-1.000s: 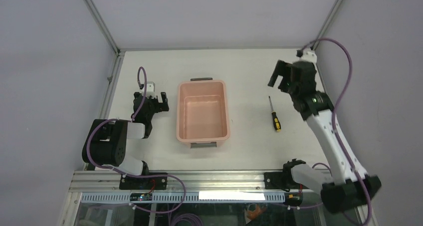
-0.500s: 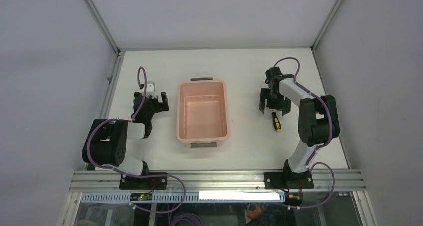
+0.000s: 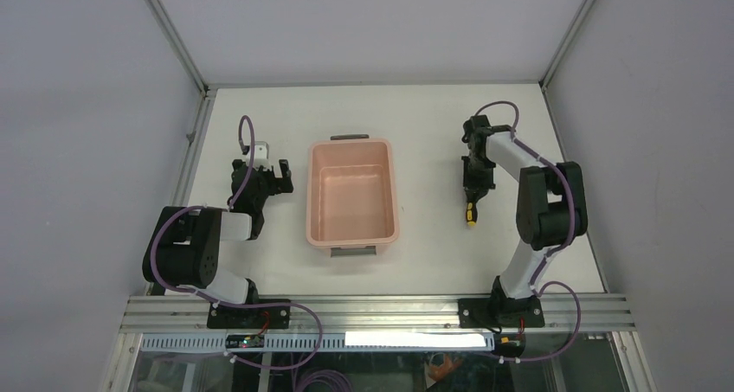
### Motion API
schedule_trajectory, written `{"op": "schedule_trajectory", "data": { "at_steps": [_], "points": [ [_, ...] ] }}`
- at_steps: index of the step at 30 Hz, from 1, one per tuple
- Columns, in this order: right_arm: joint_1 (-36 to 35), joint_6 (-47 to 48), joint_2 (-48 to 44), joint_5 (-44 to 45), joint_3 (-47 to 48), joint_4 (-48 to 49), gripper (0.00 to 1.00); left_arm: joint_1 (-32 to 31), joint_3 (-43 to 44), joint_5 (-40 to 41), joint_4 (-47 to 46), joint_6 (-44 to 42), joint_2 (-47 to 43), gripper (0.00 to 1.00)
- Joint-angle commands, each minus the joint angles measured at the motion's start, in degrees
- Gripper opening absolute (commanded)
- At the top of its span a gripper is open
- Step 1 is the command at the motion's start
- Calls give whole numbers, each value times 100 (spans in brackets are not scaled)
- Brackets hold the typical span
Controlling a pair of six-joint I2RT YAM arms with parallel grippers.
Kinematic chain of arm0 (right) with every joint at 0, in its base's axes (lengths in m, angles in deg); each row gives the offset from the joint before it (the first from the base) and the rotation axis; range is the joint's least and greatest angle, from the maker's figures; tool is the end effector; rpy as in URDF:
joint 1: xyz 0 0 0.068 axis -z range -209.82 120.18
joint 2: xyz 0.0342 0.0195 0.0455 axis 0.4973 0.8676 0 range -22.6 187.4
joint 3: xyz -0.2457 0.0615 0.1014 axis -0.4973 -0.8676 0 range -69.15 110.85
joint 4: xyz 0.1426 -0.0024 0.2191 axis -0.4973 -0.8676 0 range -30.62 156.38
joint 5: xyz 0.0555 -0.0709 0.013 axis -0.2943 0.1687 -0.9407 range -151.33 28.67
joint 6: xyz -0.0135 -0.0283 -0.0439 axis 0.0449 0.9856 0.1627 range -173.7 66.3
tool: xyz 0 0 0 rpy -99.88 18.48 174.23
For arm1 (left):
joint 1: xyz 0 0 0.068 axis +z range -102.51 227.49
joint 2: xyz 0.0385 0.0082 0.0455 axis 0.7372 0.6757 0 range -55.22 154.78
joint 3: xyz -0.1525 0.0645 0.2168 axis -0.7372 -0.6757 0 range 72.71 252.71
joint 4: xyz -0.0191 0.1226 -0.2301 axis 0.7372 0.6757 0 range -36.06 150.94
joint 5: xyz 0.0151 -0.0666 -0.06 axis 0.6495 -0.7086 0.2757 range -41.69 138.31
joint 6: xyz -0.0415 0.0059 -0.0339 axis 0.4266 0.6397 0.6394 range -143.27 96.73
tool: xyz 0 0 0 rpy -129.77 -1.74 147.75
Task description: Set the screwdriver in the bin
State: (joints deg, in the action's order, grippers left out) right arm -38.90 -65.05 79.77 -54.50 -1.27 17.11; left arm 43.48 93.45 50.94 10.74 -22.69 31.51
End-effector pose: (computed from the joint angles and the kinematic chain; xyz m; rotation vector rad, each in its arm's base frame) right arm 0.3209 0.0470 0.1733 0.0694 3.0090 -0.1478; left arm 0.2599 -0.0166 0.1352 0.0288 1.9681 -0.0072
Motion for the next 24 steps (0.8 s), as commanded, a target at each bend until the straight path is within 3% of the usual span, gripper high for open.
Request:
{"op": "schedule_trajectory", "data": {
  "at_steps": [1,7,10,13,16,20,24],
  "points": [
    [45,180,-682,28,1061,-1225,0,67,112,-79,-312,6,-43,99],
    [52,-360,-881,-181,2593,-2854,0,67,113,-79,-312,4,-44,99],
    [-106,-678,-1074,-432,3042,-3080,0,67,115,-79,-312,4,-49,99],
    [-674,-1117,-1335,-554,3357,-2886,0,67,114,-84,-316,4,-44,99],
    [-1820,-1578,-1279,-450,3665,-2475,0,67,113,-74,-312,4,-43,99],
    [-3153,-1904,-749,-117,4134,-1861,0,67,111,-80,-312,4,-47,99],
    [-4029,-2063,-42,243,4268,-1328,0,67,112,-74,-312,4,-46,99]
  ]
}}
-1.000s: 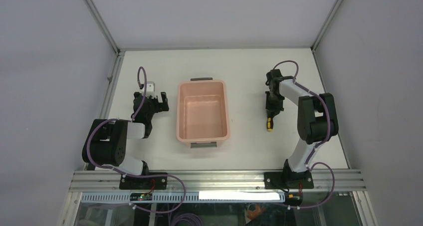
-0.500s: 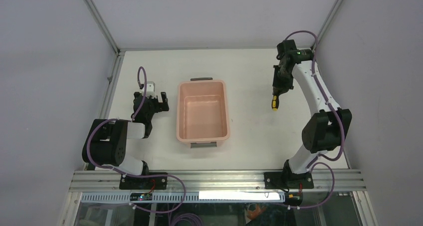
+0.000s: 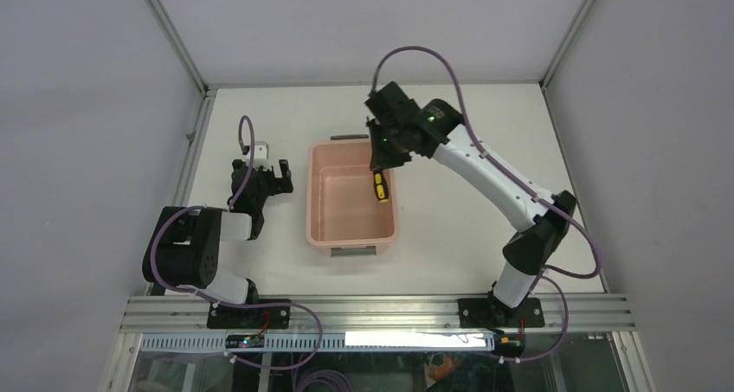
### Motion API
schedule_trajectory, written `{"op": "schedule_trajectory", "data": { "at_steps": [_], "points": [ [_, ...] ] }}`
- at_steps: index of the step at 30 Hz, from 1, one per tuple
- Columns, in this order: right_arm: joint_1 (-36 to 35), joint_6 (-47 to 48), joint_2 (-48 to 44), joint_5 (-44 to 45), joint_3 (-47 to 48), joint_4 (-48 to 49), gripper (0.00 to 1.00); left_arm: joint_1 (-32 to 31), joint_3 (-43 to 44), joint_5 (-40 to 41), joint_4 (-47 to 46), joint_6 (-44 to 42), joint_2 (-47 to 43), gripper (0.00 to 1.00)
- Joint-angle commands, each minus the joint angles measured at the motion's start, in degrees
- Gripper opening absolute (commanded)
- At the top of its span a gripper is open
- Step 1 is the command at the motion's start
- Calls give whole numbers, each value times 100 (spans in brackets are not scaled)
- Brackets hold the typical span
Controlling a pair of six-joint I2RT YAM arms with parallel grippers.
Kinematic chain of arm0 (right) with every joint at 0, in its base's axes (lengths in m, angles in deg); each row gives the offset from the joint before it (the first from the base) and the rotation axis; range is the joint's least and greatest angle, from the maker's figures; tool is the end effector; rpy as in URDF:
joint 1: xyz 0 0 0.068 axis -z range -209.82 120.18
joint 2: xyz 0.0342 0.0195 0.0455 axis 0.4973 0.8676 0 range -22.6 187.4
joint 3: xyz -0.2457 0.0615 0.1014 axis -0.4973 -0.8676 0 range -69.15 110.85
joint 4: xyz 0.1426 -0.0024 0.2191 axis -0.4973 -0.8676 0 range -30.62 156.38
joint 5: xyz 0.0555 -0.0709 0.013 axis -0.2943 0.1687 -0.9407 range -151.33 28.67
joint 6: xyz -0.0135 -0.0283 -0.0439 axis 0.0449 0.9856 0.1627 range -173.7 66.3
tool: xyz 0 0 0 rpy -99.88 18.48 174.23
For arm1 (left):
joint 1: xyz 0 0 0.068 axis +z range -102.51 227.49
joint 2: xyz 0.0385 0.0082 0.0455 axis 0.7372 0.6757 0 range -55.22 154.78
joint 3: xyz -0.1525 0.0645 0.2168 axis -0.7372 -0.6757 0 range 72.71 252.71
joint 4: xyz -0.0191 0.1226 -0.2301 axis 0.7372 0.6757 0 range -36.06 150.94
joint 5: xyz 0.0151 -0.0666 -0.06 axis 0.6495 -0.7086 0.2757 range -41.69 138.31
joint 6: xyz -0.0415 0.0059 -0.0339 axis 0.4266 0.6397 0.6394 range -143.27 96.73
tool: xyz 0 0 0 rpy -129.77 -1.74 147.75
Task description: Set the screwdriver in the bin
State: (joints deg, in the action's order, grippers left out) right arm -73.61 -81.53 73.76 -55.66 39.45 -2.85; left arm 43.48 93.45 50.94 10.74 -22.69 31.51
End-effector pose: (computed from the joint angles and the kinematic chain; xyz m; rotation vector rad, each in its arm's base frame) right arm 0.2446 0.2297 0.3946 -0.3227 2.5769 0.3458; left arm 0.2599 -0.0166 0.1352 0.0288 1.9681 -0.0072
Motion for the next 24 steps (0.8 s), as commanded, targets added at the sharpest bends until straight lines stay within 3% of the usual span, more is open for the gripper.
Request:
{"op": "schedule_trajectory", "data": {
  "at_steps": [1,10,16,17,18,24],
  "points": [
    [-696,-453,739,409,161,772,0,67,112,-76,-312,4,-39,99],
    [-1308,-941,2040,603,-662,1573,0,67,107,-79,-316,4,-44,99],
    [-1391,-1208,2257,908,-1140,1878,32,67,115,-80,-312,4,-43,99],
    [-1395,-1211,2237,978,-1153,1874,43,67,113,-74,-313,4,-49,99],
    [-1403,-1215,2201,1037,-1164,1866,48,65,111,-85,-312,4,-44,99],
    [-1455,-1100,1724,1376,-1064,1803,56,66,108,-79,-312,4,-44,99]
  ]
}}
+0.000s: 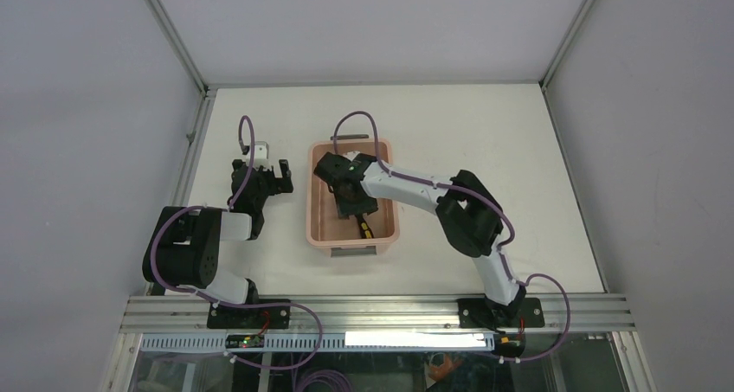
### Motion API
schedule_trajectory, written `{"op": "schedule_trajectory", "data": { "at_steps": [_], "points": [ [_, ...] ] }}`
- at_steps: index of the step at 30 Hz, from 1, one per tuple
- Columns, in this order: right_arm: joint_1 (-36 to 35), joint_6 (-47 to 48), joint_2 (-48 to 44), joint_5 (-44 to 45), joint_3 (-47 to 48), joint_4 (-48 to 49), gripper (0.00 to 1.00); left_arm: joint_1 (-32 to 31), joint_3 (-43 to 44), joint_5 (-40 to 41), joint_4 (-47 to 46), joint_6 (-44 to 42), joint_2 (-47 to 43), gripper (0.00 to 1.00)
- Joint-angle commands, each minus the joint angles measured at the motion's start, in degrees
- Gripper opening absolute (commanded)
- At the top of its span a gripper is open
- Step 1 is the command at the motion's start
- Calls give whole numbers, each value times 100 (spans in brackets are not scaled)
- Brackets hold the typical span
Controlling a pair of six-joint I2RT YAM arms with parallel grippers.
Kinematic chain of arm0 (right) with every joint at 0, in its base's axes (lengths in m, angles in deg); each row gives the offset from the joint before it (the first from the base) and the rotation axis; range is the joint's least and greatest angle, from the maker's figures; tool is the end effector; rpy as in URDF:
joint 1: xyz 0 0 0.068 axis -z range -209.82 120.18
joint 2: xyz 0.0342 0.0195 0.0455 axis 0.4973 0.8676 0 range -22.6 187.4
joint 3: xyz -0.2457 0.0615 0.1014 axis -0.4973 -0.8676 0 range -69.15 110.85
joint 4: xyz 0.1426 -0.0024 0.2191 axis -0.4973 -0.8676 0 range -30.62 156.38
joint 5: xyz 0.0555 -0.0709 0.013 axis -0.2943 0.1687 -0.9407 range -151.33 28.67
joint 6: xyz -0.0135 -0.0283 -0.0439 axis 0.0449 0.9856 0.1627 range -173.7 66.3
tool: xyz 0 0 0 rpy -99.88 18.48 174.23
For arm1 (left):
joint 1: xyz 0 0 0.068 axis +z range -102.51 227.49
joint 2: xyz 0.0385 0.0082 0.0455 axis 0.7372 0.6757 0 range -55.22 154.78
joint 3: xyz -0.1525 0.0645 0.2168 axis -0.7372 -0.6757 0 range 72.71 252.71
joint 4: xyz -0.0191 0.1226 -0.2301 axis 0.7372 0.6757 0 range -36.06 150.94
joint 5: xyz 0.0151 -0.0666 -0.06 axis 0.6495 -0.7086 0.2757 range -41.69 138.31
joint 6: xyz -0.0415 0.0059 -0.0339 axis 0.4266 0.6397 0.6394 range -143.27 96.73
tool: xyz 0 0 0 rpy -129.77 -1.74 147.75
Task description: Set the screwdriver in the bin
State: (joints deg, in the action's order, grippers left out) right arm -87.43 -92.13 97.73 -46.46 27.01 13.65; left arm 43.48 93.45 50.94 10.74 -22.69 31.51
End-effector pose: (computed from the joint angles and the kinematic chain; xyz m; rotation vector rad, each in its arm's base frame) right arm 0.2359 0.3548 0.1902 -0.4247 2.7650 -0.0055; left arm 0.2599 -0.0166 0.1352 0.0288 1.9681 -0.0072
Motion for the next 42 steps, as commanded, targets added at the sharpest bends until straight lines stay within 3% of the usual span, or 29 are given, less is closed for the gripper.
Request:
{"op": "schedule_trajectory", "data": {
  "at_steps": [1,4,6,7,8,14,26,34,42],
  "points": [
    [-87,4,-763,501,247,83,56,63,110,-81,-312,4,-45,99],
    [-102,250,-1126,547,432,5,58,65,115,-79,-312,4,-43,99],
    [-88,470,-1451,586,471,32,77,67,111,-79,-312,4,-49,99],
    [-52,570,-1703,724,481,41,97,67,108,-79,-314,4,-44,99],
    [-7,643,-1891,806,474,43,99,63,114,-79,-312,4,-48,99],
    [663,1226,-3136,375,-235,522,99,67,109,-77,-312,4,-48,99],
    [3287,1271,-6804,125,-5326,3105,99,66,114,-79,-313,4,-44,99],
    [3656,948,-7321,51,-7316,4855,99,67,115,-83,-312,4,-45,99],
    [3652,831,-7440,292,-7975,5705,99,67,109,-78,-313,4,-43,99]
  ]
}}
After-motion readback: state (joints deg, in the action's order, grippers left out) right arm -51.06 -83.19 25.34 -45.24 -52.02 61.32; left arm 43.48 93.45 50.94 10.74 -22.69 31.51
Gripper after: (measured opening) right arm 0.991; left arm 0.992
